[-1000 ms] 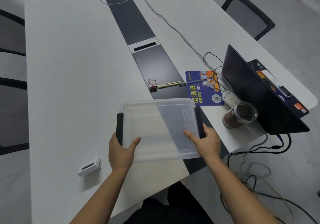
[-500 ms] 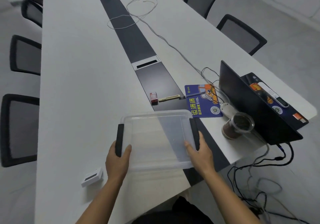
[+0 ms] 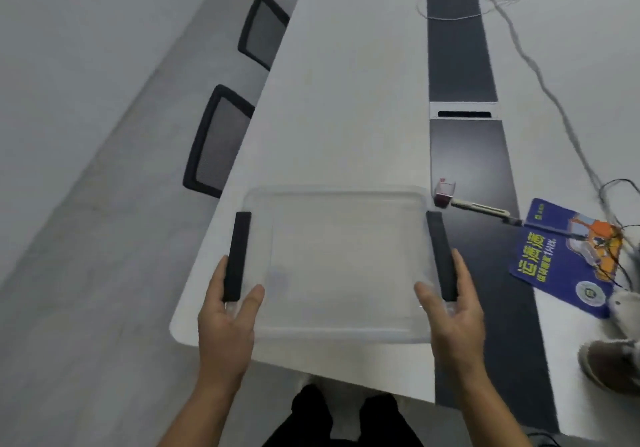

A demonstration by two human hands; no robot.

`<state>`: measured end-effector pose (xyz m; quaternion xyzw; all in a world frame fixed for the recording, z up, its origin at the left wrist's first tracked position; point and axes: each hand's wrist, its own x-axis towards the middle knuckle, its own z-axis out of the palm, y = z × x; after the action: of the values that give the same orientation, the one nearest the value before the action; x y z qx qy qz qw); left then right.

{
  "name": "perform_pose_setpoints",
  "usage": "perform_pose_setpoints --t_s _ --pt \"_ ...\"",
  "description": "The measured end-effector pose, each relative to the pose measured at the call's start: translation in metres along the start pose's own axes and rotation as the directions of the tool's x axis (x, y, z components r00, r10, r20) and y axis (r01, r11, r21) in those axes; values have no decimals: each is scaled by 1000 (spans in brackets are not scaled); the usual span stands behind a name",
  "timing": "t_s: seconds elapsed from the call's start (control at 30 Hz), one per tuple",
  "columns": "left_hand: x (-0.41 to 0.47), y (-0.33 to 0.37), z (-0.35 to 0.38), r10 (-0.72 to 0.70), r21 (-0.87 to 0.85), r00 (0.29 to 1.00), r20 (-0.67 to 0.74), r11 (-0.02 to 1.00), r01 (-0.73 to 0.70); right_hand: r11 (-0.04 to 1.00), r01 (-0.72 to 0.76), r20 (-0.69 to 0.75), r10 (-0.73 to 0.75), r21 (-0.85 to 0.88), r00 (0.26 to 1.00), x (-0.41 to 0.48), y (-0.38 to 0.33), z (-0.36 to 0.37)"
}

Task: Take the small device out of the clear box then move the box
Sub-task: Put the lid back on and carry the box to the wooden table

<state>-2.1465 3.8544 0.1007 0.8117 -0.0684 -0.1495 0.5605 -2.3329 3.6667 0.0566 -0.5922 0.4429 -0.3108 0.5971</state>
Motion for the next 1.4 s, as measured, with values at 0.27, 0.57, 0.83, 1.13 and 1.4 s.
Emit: perform_pose_setpoints --t_s 0.27,0.57,0.83,1.13,1.4 --pt "-12 -24 -155 17 1 930 -368 1000 -18 988 129 361 -90 -87 928 -47 -34 141" --pt "-7 -84 -391 41 1 808 -588 999 -49 967 254 524 -217 0 824 -185 -55 355" --pt "67 -111 -510 14 -32 792 -610 999 -43 946 321 522 -258 -33 813 -227 -74 489" --pt "302 -94 -524 148 32 882 -447 988 -149 953 304 333 -281 -17 900 -108 -91 630" --pt "519 -27 -551 203 54 891 -407 979 -198 952 306 325 -288 -4 901 26 -146 788"
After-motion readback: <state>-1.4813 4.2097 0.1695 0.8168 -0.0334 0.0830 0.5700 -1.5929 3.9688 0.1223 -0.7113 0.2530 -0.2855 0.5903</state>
